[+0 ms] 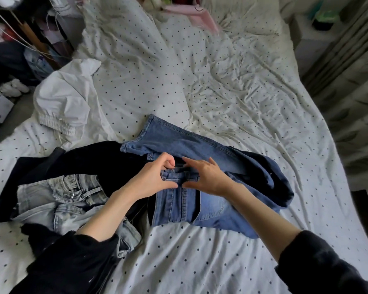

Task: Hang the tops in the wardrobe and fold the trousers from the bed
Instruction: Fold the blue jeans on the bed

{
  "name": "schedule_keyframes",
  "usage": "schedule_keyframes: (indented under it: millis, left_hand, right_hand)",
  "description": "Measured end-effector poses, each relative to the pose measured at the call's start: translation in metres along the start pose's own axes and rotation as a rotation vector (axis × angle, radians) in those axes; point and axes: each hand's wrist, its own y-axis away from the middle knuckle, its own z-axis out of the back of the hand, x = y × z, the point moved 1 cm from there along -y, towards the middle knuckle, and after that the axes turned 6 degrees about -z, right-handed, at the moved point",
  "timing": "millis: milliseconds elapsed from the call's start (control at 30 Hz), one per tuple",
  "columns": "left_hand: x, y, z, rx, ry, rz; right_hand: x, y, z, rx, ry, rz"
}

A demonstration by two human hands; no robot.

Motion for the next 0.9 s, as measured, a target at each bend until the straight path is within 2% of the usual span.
schedule_keyframes:
  millis: [67,200,300,467,533,633,700,800,900]
  left_hand:
    - [-0.009,0.003,0.004,-0.039,0.042,-0.025]
    - [-0.016,0.010,0.010,-0.084,0.143,0.029]
    - [-0.022,0.013,0.015,-0.047,0.094,0.091]
    - [-0.066,-0.004,0.018,-0.081,-0.018,0.091]
    - [-0.090,-0.012,0.013,-0.099,0.166,0.173]
    - [-0.126,-0.023,0.001,-0.095,0.548,0.306]
    - [-0.151,-0.034,-0.010,-0.076,0.606,0.325]
    - [-0.188,-0.048,-0.033,-0.057,0.594,0.304]
    - [-0.219,-0.059,-0.065,0.022,0.623,0.273]
  right_hand:
    - [0.010,-0.004,0.008,-0.009,0.036,0.014]
    - [0.012,0.006,0.020,-0.170,-0.014,0.009]
    - [0.010,0.021,0.039,-0.297,-0.142,-0.064]
    - [0.017,0.043,0.064,-0.495,-0.159,-0.129]
    - [0.024,0.062,0.068,-0.557,-0.265,-0.208]
    - [0.022,0.097,0.070,-0.544,-0.501,-0.316]
    - [0.015,0.121,0.079,-0.500,-0.588,-0.318]
    - [-0.001,0.146,0.093,-0.413,-0.363,-0.419]
    - [-0.020,0.164,0.101,-0.471,-0.107,-0.576]
